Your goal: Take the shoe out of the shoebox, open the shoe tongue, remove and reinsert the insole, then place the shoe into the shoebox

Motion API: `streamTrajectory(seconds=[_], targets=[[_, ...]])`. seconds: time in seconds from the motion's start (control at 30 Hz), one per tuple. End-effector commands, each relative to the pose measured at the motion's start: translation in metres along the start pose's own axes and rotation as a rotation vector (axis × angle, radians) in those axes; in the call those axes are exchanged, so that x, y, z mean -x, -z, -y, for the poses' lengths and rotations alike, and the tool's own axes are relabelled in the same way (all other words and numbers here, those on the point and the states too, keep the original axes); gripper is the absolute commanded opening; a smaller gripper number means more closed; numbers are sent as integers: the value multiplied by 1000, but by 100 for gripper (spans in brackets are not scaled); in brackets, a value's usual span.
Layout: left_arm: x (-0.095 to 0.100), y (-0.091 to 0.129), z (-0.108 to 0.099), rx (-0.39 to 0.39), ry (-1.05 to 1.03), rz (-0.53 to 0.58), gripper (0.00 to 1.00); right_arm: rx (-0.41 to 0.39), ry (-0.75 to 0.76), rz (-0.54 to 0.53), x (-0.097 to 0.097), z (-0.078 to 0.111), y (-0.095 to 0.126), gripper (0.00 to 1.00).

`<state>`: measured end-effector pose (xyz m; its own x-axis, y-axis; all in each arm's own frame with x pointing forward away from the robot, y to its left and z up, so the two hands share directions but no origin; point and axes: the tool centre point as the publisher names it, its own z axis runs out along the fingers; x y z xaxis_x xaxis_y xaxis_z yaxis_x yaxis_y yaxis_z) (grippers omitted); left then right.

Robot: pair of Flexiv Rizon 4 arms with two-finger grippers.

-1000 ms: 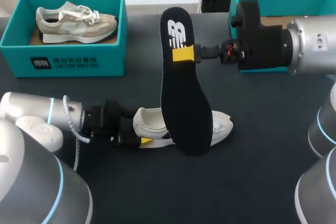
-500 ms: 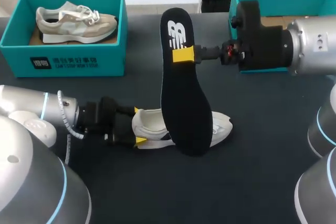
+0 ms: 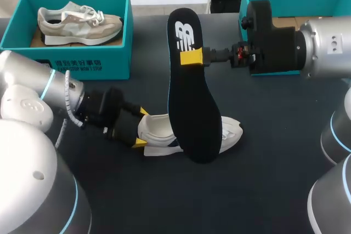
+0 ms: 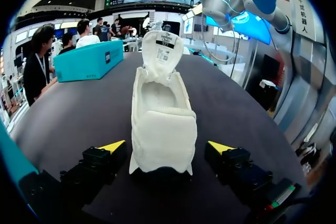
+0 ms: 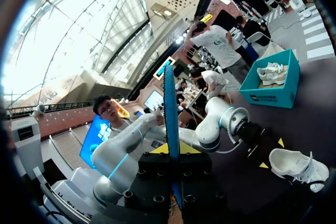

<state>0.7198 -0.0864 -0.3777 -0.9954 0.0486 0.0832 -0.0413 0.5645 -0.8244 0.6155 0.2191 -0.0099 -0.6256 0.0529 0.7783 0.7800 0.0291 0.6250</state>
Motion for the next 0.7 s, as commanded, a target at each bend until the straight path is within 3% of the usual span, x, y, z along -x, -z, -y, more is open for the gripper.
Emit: streamTrajectory(seconds=[0.03,0.07,0.13,0.17,0.23,0.47,0.53,0.7], targets=[[1,3,2,3,-3,-9,100,-1,-1,2,1,-1,-4,0],[1,6,6,51,22,11,100,-1,-1,2,1,-1,-4,0],[-1,12,10,65,7,14,100,-1,-1,2,1,-1,-4,0],[-1,14,14,137,26,52,100,-1,-1,2,1,-1,-4,0],[-2,19,20,193,38,46,100,-1,-1,2,1,-1,-4,0],[-8,32,35,321,40,49,100,-1,-1,2,1,-1,-4,0],[-6,30,36,395,65,103,100,-1,-1,2,1,-1,-4,0],[-6,26,42,508,68,62,100,-1,-1,2,1,-1,-4,0]])
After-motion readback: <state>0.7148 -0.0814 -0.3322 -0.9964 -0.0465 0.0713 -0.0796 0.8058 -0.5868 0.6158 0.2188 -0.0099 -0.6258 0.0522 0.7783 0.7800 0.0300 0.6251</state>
